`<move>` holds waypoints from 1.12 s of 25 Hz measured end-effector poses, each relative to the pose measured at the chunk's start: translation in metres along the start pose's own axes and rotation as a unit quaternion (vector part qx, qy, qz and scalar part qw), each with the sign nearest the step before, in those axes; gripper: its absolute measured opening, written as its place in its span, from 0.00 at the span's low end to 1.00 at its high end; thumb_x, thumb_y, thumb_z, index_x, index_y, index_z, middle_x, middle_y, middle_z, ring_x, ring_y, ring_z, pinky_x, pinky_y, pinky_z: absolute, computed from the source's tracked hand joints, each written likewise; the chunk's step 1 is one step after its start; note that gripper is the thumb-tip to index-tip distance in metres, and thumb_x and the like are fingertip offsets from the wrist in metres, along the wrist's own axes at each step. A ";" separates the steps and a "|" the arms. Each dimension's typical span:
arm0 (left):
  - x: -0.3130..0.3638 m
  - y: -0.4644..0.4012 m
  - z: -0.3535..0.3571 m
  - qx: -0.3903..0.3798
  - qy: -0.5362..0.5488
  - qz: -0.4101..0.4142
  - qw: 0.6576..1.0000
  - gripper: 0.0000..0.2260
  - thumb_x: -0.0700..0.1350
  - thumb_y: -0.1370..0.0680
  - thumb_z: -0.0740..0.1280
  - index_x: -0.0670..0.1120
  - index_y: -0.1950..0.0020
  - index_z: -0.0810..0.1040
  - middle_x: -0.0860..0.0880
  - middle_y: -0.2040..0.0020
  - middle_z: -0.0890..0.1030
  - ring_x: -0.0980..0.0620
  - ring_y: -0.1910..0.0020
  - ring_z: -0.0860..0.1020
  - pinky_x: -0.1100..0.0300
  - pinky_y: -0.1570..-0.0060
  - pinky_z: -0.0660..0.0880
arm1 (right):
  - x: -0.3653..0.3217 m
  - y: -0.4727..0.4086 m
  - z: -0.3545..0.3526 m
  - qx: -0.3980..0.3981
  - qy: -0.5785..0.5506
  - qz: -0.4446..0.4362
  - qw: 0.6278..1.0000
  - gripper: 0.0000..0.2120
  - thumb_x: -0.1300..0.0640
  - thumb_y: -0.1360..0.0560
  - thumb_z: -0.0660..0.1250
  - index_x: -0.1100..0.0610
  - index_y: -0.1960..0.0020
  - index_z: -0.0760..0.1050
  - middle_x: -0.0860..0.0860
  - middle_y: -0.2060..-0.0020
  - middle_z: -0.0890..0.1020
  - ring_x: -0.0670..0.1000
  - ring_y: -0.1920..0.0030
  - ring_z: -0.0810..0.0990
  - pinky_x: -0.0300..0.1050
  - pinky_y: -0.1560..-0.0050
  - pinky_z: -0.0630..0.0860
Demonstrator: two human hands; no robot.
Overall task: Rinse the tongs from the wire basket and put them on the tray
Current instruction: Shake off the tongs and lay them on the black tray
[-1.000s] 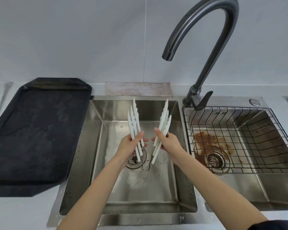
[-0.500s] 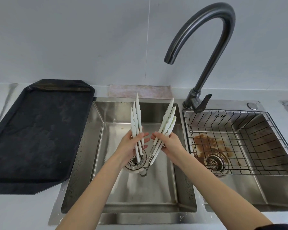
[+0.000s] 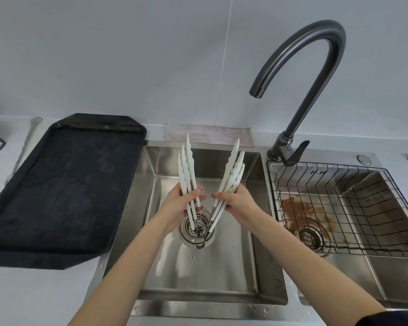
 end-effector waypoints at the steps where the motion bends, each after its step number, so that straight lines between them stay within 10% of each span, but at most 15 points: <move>1: 0.006 0.001 -0.007 0.000 -0.012 0.006 1.000 0.05 0.37 0.23 0.64 0.46 0.51 0.73 0.46 0.51 0.79 0.49 0.52 0.81 0.49 0.50 0.78 | -0.004 -0.001 0.005 -0.005 0.003 0.000 1.000 0.12 0.70 0.29 0.67 0.62 0.48 0.71 0.55 0.60 0.77 0.52 0.56 0.79 0.48 0.48 0.77; 8: 0.054 0.008 -0.063 0.024 -0.018 0.049 0.998 0.11 0.37 0.24 0.64 0.43 0.42 0.73 0.46 0.52 0.80 0.50 0.53 0.81 0.52 0.52 0.81 | -0.038 -0.011 0.066 -0.074 0.003 -0.028 0.997 0.08 0.70 0.28 0.66 0.59 0.57 0.71 0.54 0.62 0.78 0.53 0.55 0.79 0.48 0.47 0.78; 16: 0.093 0.004 -0.144 0.083 -0.041 0.062 0.994 0.05 0.38 0.23 0.64 0.48 0.50 0.74 0.47 0.52 0.80 0.51 0.53 0.81 0.56 0.54 0.81 | -0.053 -0.048 0.156 -0.119 -0.009 0.030 0.992 0.14 0.66 0.25 0.63 0.66 0.40 0.71 0.56 0.59 0.78 0.51 0.58 0.79 0.42 0.59 0.79; 28: 0.104 -0.039 -0.217 0.161 -0.133 0.013 0.978 0.03 0.40 0.24 0.65 0.44 0.51 0.74 0.45 0.52 0.79 0.53 0.58 0.80 0.65 0.66 0.81 | -0.042 -0.106 0.229 -0.108 0.099 0.082 0.986 0.14 0.66 0.25 0.63 0.68 0.40 0.72 0.57 0.57 0.78 0.54 0.51 0.78 0.47 0.44 0.76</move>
Point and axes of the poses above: each hand's wrist, its own y-axis away from the middle knuckle, its own z-axis out of the palm, x = y × z, the point moved 2 cm from there along -y, towards the middle knuckle
